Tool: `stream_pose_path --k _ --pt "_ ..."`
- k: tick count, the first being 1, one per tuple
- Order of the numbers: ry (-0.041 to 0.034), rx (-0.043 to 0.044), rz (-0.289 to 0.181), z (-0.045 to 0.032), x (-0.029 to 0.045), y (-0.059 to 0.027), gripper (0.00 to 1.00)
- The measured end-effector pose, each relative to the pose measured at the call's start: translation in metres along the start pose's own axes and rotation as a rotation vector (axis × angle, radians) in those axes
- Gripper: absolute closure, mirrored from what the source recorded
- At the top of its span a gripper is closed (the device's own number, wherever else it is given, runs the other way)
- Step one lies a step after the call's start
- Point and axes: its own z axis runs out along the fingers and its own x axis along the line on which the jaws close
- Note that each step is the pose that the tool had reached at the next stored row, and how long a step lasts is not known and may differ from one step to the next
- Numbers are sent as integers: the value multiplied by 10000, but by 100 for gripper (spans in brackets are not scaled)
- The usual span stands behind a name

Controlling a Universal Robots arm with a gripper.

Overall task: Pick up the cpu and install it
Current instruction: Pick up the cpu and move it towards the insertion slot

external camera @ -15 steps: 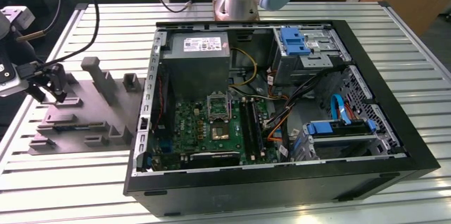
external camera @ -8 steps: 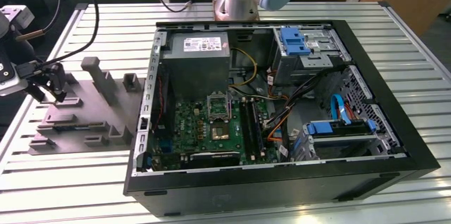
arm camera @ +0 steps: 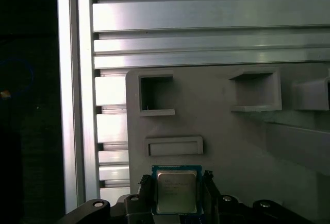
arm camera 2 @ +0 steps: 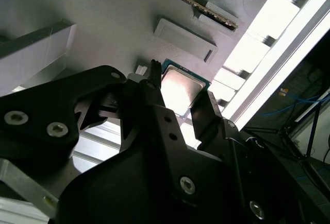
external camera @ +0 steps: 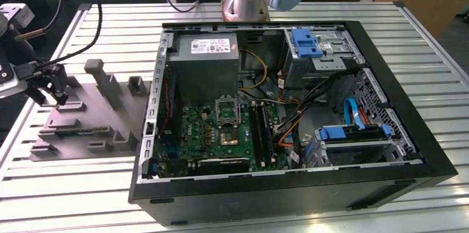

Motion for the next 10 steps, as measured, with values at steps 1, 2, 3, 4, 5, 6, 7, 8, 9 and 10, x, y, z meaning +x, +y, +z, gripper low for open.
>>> stream_pose_path --k 1,2,3,4,5,6,7,8,9,10 --pt "-2 23 -1 -46 -1 1 53" --pt "-2 23 -1 -47 -1 1 53" --pt "-2 23 -1 -49 -1 1 53" --pt "-1 23 -1 -51 -1 1 53" --pt "-1 23 -1 -52 -1 1 53" --pt "-1 23 -1 -55 -1 1 53" --pt "-1 24 -1 -58 -1 1 53" --pt "0 25 -1 -63 -1 1 53" --pt "0 24 -1 -66 -2 1 53" --pt "-1 23 -1 -69 -2 1 53"
